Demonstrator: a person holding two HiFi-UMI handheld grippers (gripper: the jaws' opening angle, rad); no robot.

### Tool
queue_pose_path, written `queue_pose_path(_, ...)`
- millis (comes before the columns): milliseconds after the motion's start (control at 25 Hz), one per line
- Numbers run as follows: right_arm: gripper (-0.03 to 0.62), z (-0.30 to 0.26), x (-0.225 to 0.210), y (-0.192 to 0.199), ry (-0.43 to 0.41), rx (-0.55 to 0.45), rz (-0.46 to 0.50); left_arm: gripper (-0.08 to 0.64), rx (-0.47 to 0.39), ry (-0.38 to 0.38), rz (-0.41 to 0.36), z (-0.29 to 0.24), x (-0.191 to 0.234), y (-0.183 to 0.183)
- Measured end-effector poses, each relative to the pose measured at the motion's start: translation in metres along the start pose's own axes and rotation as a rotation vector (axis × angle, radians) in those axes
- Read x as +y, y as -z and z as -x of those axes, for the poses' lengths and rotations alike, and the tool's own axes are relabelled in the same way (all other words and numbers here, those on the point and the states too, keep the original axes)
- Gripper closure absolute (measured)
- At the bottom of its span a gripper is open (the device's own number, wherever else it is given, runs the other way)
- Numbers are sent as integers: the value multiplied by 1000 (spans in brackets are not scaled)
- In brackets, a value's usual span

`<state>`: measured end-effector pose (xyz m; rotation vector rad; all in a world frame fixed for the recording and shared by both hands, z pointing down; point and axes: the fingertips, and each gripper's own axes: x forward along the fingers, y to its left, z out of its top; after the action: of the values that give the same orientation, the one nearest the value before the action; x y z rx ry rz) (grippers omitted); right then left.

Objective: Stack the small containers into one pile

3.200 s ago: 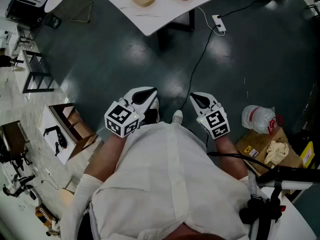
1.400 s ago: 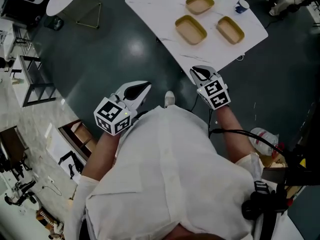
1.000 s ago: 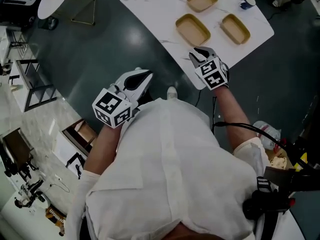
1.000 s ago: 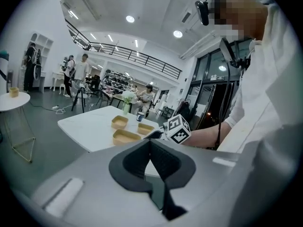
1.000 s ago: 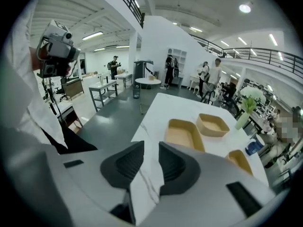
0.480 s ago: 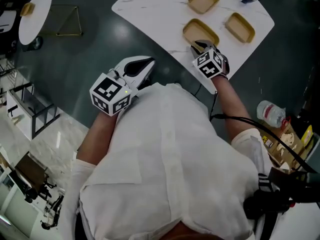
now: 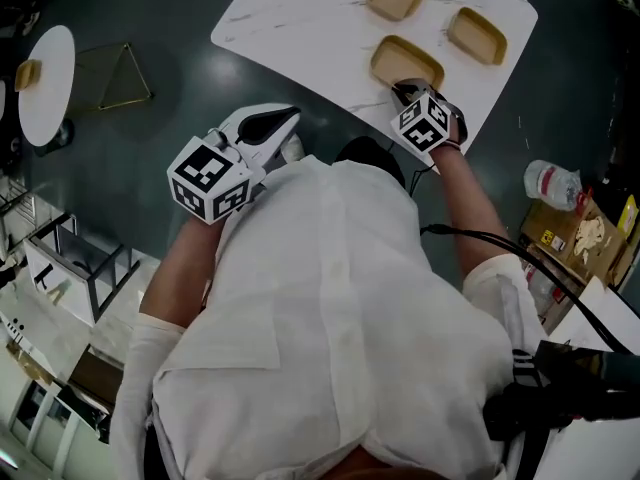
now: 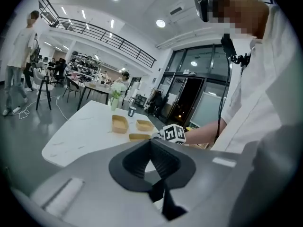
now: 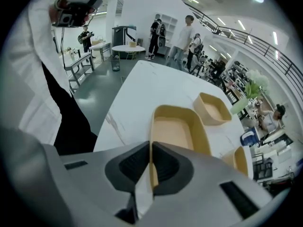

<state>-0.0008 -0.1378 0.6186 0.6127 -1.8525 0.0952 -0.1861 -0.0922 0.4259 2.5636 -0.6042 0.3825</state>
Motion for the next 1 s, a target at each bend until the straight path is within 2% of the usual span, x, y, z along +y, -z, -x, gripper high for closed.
queue_pose_path(280,577,23,-2,8,2,-26,54,552,-11,35,3,-30,4,-22)
queue_pose_path(480,577,58,-18,11,39,-80,77,553,-23,61,-20,-54,-7,-45)
queue_pose_path(720,577,95,-62,23,108,-126,114,552,-29,75,-39,-84,-20,-59)
queue_pose_path(1000,577,112,-114,60,142,-111,147,553,-33,49,-38,-105,-26,-67)
